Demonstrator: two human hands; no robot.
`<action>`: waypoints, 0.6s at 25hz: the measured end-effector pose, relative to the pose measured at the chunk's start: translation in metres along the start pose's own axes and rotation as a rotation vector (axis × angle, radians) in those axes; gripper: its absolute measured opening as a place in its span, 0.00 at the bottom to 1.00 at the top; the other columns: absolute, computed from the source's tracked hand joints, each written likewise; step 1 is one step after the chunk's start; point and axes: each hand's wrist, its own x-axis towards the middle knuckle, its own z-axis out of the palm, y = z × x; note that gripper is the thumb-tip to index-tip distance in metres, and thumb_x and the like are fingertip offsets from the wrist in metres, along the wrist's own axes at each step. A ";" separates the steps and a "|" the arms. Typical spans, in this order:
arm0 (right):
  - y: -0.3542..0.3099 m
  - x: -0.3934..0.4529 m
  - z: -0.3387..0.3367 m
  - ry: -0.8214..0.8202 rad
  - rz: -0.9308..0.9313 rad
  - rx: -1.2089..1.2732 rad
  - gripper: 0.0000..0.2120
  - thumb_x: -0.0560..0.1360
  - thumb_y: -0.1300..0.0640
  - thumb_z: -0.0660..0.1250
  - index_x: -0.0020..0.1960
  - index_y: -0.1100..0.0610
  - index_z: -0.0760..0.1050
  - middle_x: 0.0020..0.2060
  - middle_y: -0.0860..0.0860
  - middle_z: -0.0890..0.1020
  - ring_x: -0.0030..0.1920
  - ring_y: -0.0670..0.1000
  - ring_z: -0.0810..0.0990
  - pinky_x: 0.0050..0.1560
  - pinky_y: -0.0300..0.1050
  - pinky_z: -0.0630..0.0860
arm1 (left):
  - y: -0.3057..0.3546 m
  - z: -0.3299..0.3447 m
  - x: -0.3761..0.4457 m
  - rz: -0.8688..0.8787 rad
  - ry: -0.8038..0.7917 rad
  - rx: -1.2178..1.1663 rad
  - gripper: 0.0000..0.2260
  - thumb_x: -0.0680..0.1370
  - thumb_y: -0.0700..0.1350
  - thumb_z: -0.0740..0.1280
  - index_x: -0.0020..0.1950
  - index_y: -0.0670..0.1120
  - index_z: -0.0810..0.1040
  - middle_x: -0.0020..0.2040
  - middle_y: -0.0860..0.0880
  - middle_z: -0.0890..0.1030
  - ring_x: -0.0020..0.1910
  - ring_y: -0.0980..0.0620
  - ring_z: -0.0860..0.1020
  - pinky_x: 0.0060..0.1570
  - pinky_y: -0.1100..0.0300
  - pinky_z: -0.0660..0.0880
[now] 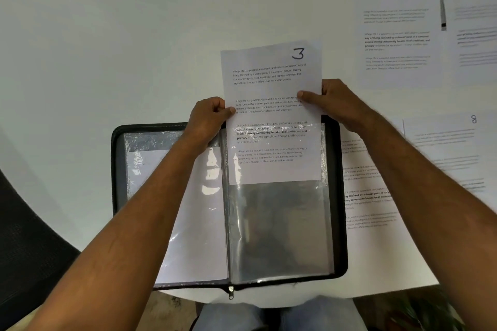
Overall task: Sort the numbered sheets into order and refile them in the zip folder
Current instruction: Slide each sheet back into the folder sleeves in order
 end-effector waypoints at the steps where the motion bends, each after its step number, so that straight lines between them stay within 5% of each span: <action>1: 0.001 0.001 0.000 0.006 -0.003 -0.012 0.18 0.79 0.51 0.72 0.68 0.54 0.79 0.59 0.47 0.84 0.57 0.47 0.85 0.62 0.46 0.80 | -0.001 0.001 0.000 -0.006 -0.003 0.021 0.11 0.82 0.43 0.70 0.40 0.44 0.75 0.36 0.48 0.78 0.22 0.61 0.72 0.22 0.69 0.67; 7: 0.003 0.000 -0.010 -0.127 0.014 -0.248 0.18 0.78 0.50 0.73 0.65 0.56 0.81 0.57 0.49 0.85 0.56 0.50 0.85 0.63 0.51 0.80 | 0.000 0.000 0.003 0.011 0.023 -0.069 0.07 0.81 0.43 0.70 0.44 0.43 0.78 0.46 0.43 0.84 0.40 0.53 0.83 0.41 0.62 0.81; 15: -0.004 -0.001 -0.009 -0.271 0.062 -0.394 0.21 0.76 0.50 0.75 0.67 0.53 0.80 0.60 0.50 0.84 0.58 0.50 0.83 0.64 0.50 0.79 | 0.002 0.000 0.001 0.006 0.051 -0.100 0.13 0.82 0.42 0.69 0.37 0.49 0.75 0.39 0.48 0.83 0.36 0.52 0.80 0.29 0.66 0.75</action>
